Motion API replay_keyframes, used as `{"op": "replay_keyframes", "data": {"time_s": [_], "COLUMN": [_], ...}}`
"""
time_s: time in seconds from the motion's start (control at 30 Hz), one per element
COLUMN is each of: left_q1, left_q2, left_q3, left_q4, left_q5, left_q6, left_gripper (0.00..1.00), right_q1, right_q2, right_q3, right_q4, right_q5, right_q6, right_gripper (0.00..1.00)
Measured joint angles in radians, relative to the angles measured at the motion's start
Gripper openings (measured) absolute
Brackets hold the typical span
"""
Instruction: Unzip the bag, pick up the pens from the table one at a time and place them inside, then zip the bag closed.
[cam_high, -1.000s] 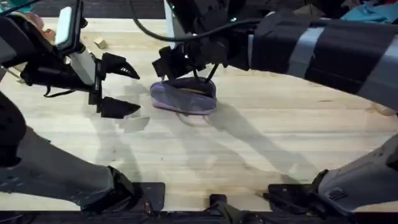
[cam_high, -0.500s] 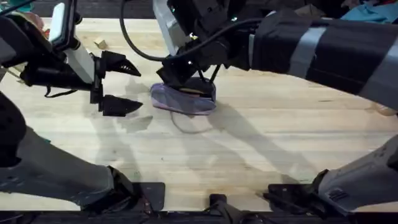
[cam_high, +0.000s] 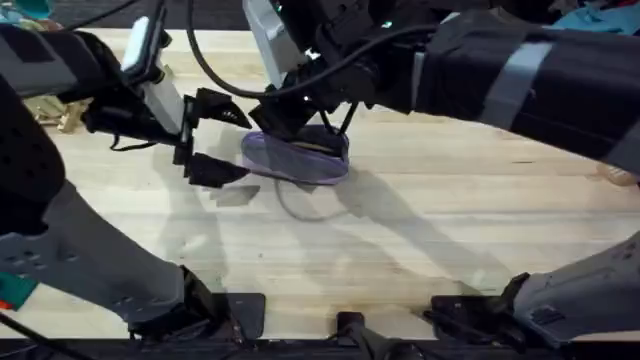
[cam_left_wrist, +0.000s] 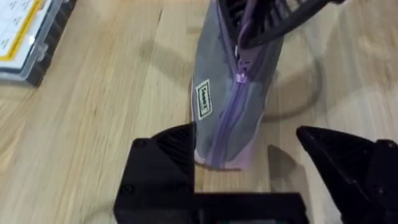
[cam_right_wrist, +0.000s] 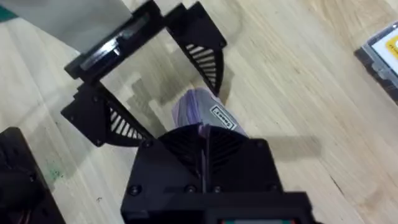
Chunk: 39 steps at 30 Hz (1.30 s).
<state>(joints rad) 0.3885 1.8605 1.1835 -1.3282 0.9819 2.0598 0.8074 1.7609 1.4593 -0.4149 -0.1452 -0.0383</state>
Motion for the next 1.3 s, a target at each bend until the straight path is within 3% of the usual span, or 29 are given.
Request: {"op": "replay_keyframes", "data": {"time_s": [0.17, 0.37, 0.53, 0.57, 0.6, 0.97, 1.3], "left_q1": [-0.046, -0.088, -0.105, -0.106, -0.109, -0.109, -0.111], "left_q2": [0.007, 0.007, 0.007, 0.007, 0.007, 0.007, 0.007], "left_q3": [0.000, 0.000, 0.000, 0.000, 0.000, 0.000, 0.000], "left_q4": [0.020, 0.028, 0.059, 0.064, 0.071, 0.073, 0.076], "left_q5": [0.013, 0.018, 0.020, 0.021, 0.021, 0.020, 0.017], "left_q6": [0.000, 0.000, -0.005, -0.011, -0.023, -0.033, -0.032], "left_gripper": [0.987, 0.740, 0.374, 0.272, 0.051, 0.042, 0.042], "right_q1": [0.000, 0.000, 0.000, 0.000, 0.000, 0.000, -0.040], "right_q2": [-0.007, -0.007, -0.007, -0.007, -0.007, -0.007, -0.007], "right_q3": [0.000, 0.000, 0.000, 0.000, 0.000, 0.000, 0.000], "right_q4": [-0.005, -0.022, -0.036, -0.036, -0.036, -0.051, -0.163], "right_q5": [0.003, 0.002, 0.002, 0.002, 0.002, 0.008, 0.059], "right_q6": [0.000, 0.000, 0.000, 0.000, 0.000, 0.000, 0.000], "right_gripper": [0.032, 0.032, 0.033, 0.033, 0.033, 0.033, 0.033]}}
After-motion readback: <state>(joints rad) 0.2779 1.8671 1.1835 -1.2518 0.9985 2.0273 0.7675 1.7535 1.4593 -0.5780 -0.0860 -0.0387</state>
